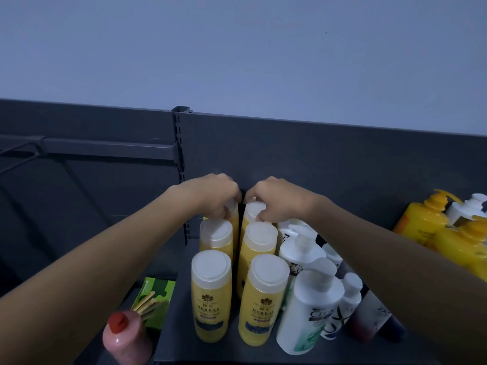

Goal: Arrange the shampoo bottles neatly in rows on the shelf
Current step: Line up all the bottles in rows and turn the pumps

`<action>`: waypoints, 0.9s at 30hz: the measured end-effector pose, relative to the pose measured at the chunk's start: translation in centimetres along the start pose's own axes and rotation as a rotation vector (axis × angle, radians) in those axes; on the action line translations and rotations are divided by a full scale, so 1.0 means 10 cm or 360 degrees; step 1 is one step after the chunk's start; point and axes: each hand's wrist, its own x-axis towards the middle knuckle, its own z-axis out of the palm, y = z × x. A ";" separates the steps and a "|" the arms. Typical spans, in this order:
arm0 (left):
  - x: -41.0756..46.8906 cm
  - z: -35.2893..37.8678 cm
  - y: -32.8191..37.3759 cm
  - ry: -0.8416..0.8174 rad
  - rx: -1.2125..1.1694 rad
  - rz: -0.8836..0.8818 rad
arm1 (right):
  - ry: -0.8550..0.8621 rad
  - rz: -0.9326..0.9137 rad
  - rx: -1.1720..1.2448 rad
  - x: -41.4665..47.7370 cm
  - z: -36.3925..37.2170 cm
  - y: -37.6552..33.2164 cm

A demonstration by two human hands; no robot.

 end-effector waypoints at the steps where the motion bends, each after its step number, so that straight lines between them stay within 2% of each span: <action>1: -0.01 0.00 0.00 -0.0001 0.0019 0.0009 | 0.0009 -0.0010 0.0002 -0.01 0.00 0.00; 20: -0.08 0.05 -0.07 0.0051 -0.0012 0.0050 | 0.0064 -0.0090 0.0068 0.02 0.04 0.03; 25: -0.04 0.07 -0.15 0.0043 -0.0088 0.0000 | 0.0009 -0.0078 0.0123 0.01 -0.03 0.10; 27: -0.02 0.02 -0.19 0.0066 -0.0201 -0.0040 | 0.0084 -0.0015 0.0153 0.02 -0.11 0.16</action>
